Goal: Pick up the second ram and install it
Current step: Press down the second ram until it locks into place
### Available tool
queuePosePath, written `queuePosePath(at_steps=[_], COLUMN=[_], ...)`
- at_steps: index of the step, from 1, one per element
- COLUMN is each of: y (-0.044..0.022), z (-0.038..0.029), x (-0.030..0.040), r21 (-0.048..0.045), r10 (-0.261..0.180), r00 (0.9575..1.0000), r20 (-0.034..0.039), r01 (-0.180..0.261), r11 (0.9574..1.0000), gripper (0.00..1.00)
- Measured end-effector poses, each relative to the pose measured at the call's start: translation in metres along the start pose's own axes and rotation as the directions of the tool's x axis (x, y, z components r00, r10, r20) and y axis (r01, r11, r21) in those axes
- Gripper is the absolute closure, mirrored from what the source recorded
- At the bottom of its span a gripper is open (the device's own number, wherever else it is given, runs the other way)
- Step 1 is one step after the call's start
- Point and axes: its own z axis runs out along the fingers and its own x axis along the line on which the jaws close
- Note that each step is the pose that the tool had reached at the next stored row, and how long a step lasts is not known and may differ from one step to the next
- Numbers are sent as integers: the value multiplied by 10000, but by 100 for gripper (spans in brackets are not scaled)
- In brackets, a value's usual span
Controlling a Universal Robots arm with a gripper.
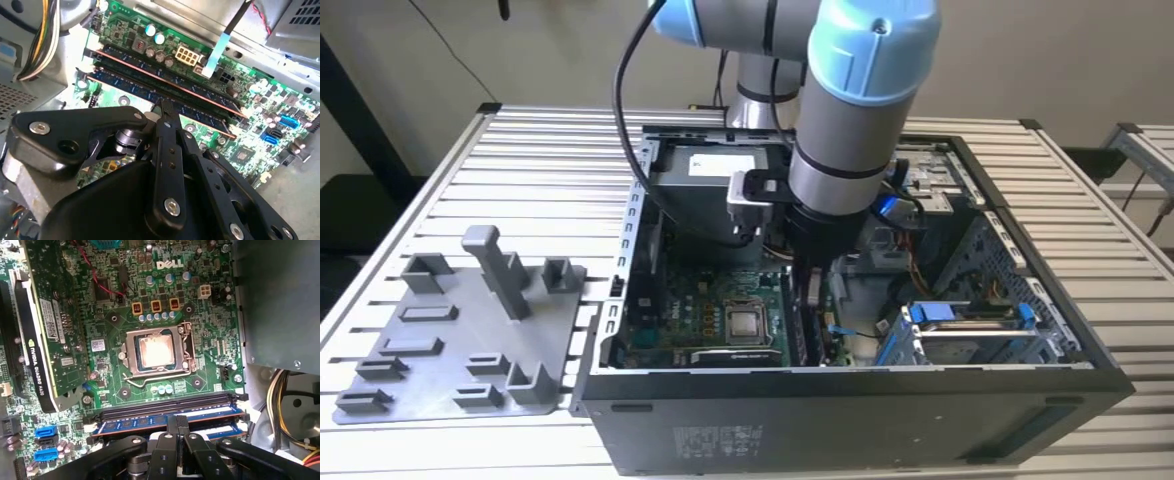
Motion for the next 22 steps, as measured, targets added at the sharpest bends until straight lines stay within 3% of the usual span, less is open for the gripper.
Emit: queuePosePath(at_steps=[4,10,22], y=[2,5,5], z=[0,9,142], x=[45,47,56], r21=[0,-1,-3], r10=[-9,-26,-25], r00=[10000,10000,10000], r20=[-1,2,-5], r01=[9,26,25], r11=[10000,10000,10000], gripper=[89,89,89])
